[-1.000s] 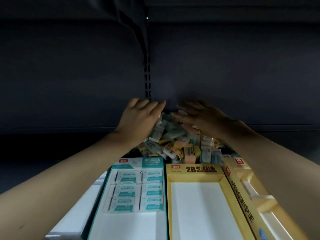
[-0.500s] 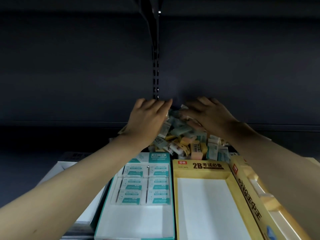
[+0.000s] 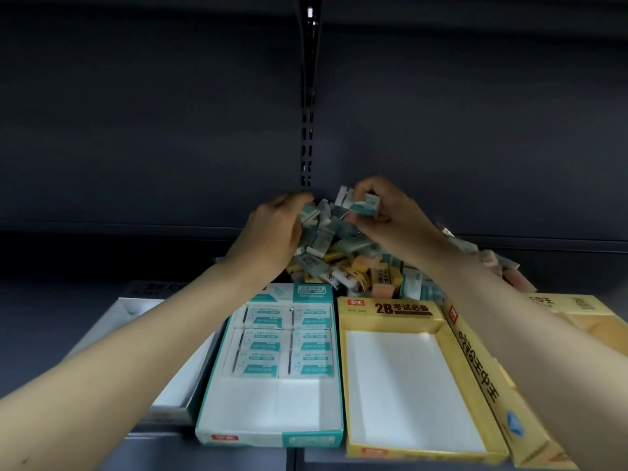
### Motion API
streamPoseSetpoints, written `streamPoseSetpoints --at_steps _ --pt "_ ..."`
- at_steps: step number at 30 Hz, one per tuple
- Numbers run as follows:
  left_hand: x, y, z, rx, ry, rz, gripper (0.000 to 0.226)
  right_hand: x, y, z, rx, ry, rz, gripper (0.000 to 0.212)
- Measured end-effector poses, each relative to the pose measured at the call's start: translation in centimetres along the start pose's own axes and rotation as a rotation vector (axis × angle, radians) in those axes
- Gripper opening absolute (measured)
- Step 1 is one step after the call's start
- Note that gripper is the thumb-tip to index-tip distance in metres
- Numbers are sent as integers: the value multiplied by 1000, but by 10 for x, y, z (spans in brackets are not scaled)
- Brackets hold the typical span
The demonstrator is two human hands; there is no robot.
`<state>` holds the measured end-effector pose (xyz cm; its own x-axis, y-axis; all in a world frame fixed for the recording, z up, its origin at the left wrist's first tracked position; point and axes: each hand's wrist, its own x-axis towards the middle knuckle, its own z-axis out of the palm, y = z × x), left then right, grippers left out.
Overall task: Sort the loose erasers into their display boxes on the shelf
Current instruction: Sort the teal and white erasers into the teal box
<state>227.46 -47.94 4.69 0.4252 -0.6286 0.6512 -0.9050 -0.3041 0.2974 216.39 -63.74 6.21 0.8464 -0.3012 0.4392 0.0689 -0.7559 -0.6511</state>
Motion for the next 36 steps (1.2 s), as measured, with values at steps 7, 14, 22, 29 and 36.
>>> streamPoseSetpoints --at_steps 7,14,22,29,36 --pt "-15 -8 -21 -249 13 -354 15 -13 -17 16 15 -33 64 12" --pt "-25 -15 -45 -369 -203 -471 35 -17 -26 27 -149 -21 89 34" --pt "-43 -17 -47 -286 -328 -467 29 -25 -35 37 -284 -118 87 25" --pt "-46 -18 -47 -345 -281 -505 19 -42 -53 35 -229 -309 111 9" --pt "-53 -12 -53 -372 -412 -489 32 -50 -58 42 -133 -519 214 10"
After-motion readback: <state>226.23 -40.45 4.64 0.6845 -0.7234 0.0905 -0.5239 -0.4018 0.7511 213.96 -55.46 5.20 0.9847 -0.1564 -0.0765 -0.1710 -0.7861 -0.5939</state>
